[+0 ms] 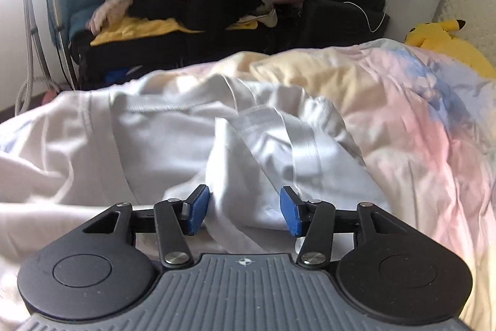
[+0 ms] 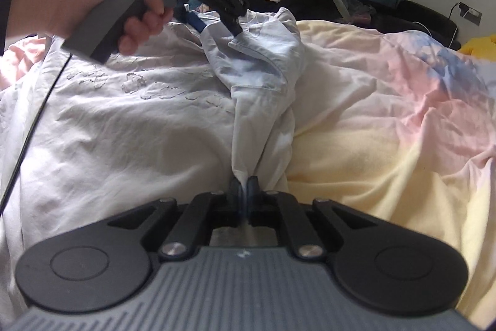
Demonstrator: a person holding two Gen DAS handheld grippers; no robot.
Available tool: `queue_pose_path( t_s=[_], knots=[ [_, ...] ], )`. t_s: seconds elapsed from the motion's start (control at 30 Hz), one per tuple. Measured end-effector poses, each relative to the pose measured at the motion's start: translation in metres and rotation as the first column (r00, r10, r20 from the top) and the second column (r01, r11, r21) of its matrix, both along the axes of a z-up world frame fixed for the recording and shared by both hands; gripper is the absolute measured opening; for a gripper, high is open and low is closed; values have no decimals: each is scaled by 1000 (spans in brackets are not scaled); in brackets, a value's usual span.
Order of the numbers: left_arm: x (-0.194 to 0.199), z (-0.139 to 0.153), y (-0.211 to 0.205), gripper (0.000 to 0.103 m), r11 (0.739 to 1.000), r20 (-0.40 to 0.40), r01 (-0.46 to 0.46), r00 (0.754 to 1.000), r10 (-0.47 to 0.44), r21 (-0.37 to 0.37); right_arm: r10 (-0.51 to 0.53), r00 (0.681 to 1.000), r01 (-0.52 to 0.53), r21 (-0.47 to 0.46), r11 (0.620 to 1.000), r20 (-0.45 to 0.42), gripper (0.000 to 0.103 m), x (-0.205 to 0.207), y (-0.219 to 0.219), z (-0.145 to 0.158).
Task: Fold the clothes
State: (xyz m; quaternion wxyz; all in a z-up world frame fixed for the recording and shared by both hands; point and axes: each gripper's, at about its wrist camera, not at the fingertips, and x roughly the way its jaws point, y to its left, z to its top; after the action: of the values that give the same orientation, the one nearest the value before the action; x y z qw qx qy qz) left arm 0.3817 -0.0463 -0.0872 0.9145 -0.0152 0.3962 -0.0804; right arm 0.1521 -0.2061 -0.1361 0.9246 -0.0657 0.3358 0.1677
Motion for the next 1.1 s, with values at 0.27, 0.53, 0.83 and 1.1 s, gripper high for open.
queue_pose_path(
  t_s=[0.27, 0.53, 0.83, 1.1],
  knots=[
    [-1, 5, 5, 2, 990, 81, -135, 988, 131, 45, 21, 999, -21, 12, 1000, 30, 7, -4, 1, 7],
    [-15, -6, 26, 5, 990, 56, -139, 989, 139, 3, 39, 999, -39, 27, 999, 11, 8, -2, 4, 4],
    [-143, 36, 49, 38, 983, 80, -90, 991, 104, -162, 48, 998, -53, 142, 988, 40, 23, -18, -7, 31],
    [-263, 25, 16, 50, 974, 63, 5, 998, 10, -225, -189, 980, 142, 462, 875, 58, 33, -57, -100, 86]
  ],
)
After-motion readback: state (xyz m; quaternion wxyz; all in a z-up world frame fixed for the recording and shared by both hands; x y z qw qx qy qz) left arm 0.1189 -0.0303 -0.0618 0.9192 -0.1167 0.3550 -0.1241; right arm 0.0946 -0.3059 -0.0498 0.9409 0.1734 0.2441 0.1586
